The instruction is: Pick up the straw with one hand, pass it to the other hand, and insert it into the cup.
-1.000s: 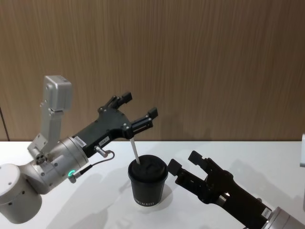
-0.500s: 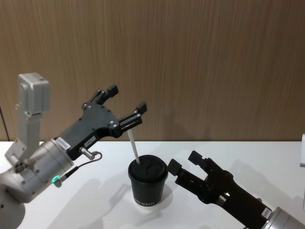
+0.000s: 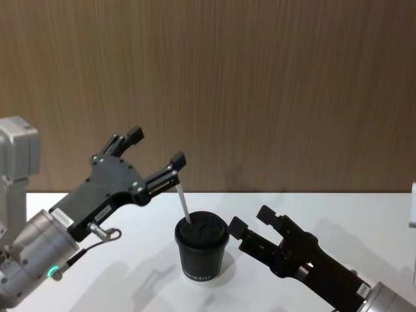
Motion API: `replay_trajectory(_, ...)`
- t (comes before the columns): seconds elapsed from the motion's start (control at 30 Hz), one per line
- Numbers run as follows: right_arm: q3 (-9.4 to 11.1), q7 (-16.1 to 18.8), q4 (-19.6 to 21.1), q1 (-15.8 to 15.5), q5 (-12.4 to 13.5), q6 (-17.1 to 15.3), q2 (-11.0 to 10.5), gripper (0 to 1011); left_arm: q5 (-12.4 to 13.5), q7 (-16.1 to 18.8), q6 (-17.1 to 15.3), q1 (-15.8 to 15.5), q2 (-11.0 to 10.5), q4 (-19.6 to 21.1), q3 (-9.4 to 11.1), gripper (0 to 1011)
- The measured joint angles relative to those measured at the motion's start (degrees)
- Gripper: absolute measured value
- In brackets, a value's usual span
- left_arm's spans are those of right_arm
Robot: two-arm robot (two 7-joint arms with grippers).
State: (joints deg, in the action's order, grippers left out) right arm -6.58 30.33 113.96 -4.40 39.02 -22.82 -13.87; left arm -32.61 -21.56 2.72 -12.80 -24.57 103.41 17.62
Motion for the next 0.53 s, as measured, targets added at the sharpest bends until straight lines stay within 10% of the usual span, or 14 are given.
replay_trajectory(0.53, 0.0, 0.0, 0.0, -0.01, 0.0, 0.0, 0.0, 1001, 0.71, 2.21, -1.67, 8.75, -2.44, 6.33, -2.16, 999)
